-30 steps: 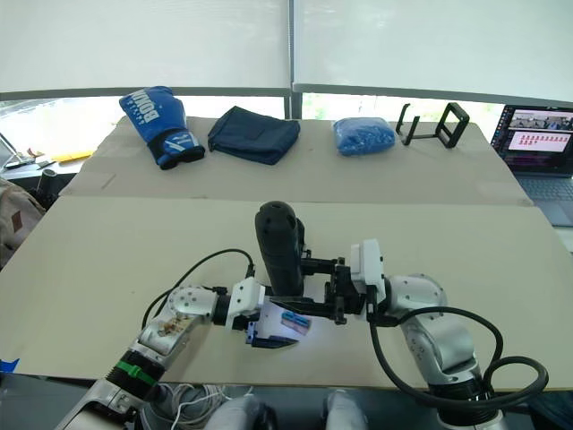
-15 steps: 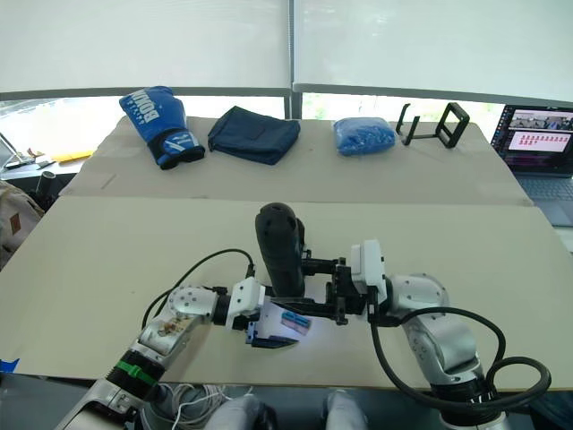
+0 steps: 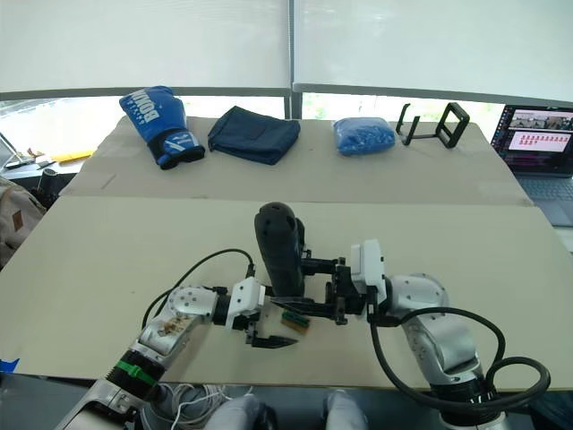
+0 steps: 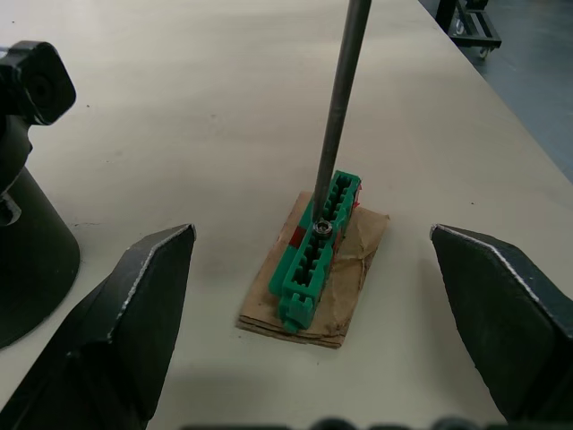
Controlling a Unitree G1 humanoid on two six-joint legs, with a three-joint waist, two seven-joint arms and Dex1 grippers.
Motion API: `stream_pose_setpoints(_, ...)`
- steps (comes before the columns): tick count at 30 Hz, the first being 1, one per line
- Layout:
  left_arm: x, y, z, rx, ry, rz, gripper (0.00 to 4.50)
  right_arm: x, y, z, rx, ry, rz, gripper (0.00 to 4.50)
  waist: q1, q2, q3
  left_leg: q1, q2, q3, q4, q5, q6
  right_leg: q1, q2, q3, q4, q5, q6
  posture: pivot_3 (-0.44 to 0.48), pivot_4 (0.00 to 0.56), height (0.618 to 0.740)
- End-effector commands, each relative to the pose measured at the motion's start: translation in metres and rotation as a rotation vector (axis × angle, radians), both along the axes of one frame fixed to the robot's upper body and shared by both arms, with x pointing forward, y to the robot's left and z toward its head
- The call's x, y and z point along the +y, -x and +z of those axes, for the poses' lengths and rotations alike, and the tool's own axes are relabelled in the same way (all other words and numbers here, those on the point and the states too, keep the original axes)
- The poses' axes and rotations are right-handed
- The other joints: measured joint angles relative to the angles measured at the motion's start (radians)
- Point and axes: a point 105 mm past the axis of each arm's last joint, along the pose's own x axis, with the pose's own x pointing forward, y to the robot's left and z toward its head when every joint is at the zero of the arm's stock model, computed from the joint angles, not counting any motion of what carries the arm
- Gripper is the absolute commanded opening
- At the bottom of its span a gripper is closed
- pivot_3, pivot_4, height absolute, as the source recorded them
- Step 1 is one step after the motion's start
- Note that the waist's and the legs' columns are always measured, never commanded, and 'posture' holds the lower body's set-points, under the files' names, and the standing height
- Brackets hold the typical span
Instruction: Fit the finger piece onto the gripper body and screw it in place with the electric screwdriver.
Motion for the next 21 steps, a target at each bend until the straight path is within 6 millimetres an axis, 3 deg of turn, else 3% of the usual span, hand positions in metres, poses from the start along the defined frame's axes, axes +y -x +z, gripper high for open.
stream_pose_setpoints(1, 0.0029, 0.0093, -0.0261, 0.100, -0.065, 0.009, 4.43, 0.0029, 0.0088, 0.0155, -0.073, -0.046, 0.032, 1.94, 0.000, 0.000, 0.000, 0.000, 0.000, 0.000, 0.000, 0.000, 0.000, 0.000, 0.000, 0.000, 0.000, 0.000, 0.000, 0.000, 0.150, 0.740)
stream_pose_setpoints(21, 0.0036, 0.0086, -0.0259, 0.098, -0.064, 0.015, 4.43, 0.0012, 0.0035, 0.0113, -0.103, -0.015, 0.009, 1.94, 0.000, 0.000, 0.000, 0.000, 0.000, 0.000, 0.000, 0.000, 0.000, 0.000, 0.000, 0.000, 0.000, 0.000, 0.000, 0.000, 0.150, 0.740)
